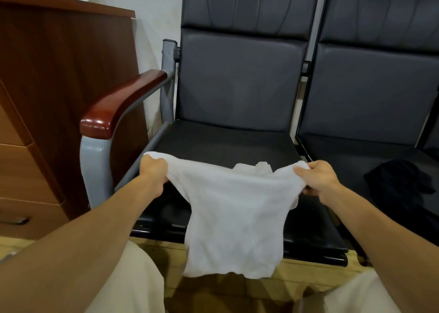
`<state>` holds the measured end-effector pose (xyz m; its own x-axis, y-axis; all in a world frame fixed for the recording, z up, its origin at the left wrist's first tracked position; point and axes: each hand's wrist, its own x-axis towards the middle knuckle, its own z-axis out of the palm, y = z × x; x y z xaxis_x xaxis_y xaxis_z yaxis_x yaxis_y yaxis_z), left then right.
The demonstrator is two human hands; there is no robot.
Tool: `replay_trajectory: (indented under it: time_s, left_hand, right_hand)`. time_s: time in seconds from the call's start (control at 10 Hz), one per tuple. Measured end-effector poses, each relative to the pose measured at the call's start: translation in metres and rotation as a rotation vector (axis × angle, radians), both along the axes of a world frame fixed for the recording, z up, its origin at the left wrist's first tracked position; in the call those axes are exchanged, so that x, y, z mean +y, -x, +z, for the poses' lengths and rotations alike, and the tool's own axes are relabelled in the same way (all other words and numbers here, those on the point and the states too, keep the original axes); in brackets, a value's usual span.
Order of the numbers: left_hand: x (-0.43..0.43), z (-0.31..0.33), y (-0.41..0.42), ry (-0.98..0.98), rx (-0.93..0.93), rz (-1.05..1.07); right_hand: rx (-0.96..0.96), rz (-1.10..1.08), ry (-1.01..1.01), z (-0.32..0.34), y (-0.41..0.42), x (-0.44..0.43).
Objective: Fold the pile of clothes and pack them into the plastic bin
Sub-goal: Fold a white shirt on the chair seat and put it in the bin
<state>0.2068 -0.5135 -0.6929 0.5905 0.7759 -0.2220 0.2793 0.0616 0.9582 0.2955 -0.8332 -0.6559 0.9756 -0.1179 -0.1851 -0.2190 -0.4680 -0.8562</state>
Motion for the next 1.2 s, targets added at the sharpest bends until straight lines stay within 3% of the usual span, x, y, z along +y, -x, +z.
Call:
replay_trajectory:
  time_s: [0.2, 0.3, 0.4, 0.5, 0.6, 0.7, 0.8, 0.9, 1.1, 1.2]
  left_hand:
    - [0.004, -0.011, 0.014, -0.312, 0.283, -0.147]
    - [0.007, -0.007, 0.024, -0.692, 0.307, -0.165]
    - [0.009, -0.003, 0.033, -0.910, 0.211, -0.511]
    - [0.011, -0.004, 0.041, -0.873, 0.264, -0.947]
    - [0.024, -0.006, 0.044, -0.853, 0.293, -1.055]
    - [0.039, -0.006, 0.044, -0.850, 0.330, -1.096]
    - [0.050, -0.007, 0.043, -0.875, 0.378, -1.131]
    - [0.053, -0.009, 0.040, -0.901, 0.379, -1.101]
    - [0.041, -0.015, 0.032, -0.965, 0.293, -0.951]
    - [0.034, -0.014, 0.030, -0.888, 0.243, -0.900]
  right_hand:
    - [0.191, 0.092, -0.063, -0.001, 0.007, -0.003]
    - [0.222, 0.150, 0.034, -0.004, 0.008, -0.006]
    - [0.180, 0.251, 0.325, -0.006, 0.013, -0.006]
    - [0.122, 0.372, 0.654, -0.008, 0.019, -0.008]
    - [-0.044, 0.504, 0.856, -0.010, 0.021, -0.008]
    - [-0.256, 0.686, 0.885, -0.007, 0.019, -0.007]
    - [-0.134, 0.978, 0.930, -0.008, 0.014, -0.012]
    - [-0.009, 1.065, 0.941, -0.012, 0.008, -0.017]
    - [-0.137, 0.974, 0.863, -0.025, 0.005, -0.013]
    - [-0.176, 0.936, 0.914, -0.029, 0.007, -0.009]
